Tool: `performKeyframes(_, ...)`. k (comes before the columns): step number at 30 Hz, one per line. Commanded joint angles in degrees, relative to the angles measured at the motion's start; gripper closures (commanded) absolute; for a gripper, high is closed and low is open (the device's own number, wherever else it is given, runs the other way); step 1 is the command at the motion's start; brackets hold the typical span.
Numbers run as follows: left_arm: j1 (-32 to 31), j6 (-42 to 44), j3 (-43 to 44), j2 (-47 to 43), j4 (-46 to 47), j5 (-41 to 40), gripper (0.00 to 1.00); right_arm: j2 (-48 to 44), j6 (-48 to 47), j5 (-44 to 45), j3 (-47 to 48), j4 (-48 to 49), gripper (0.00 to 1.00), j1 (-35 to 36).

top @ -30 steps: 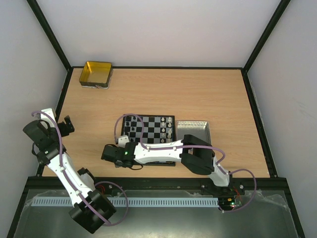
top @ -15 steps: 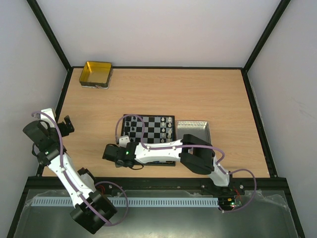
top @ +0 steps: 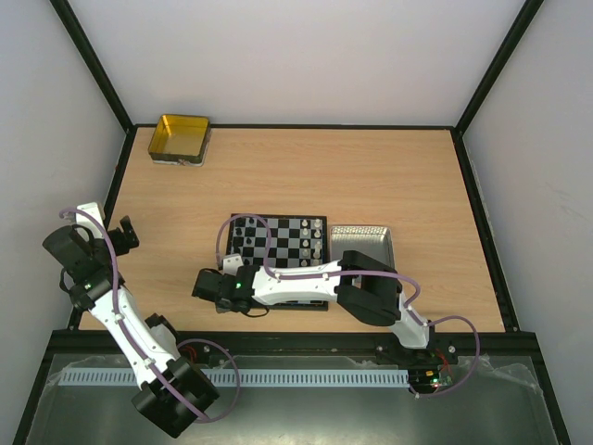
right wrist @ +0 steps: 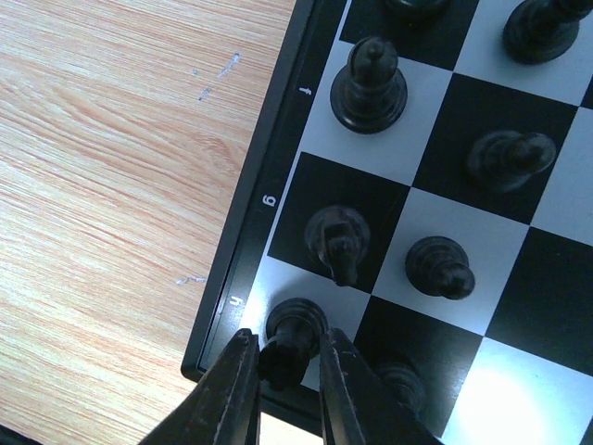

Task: Set up the chess pieces on the board
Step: Place the chess piece on the chessboard.

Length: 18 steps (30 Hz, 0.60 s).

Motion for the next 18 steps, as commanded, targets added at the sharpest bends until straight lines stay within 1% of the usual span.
performKeyframes(1,0.4,0.4,-0.6,-0.6,0.2,0.9,0.01,-1.2,0.3,0.9,-0.4,0.1,0.82,-0.3)
performKeyframes(18,0.4,0.7,-0.7,-0.8,-0.1,1.7,0.01,-3.7,0.2,2.4,1.9,-3.0,0.79,-0.3)
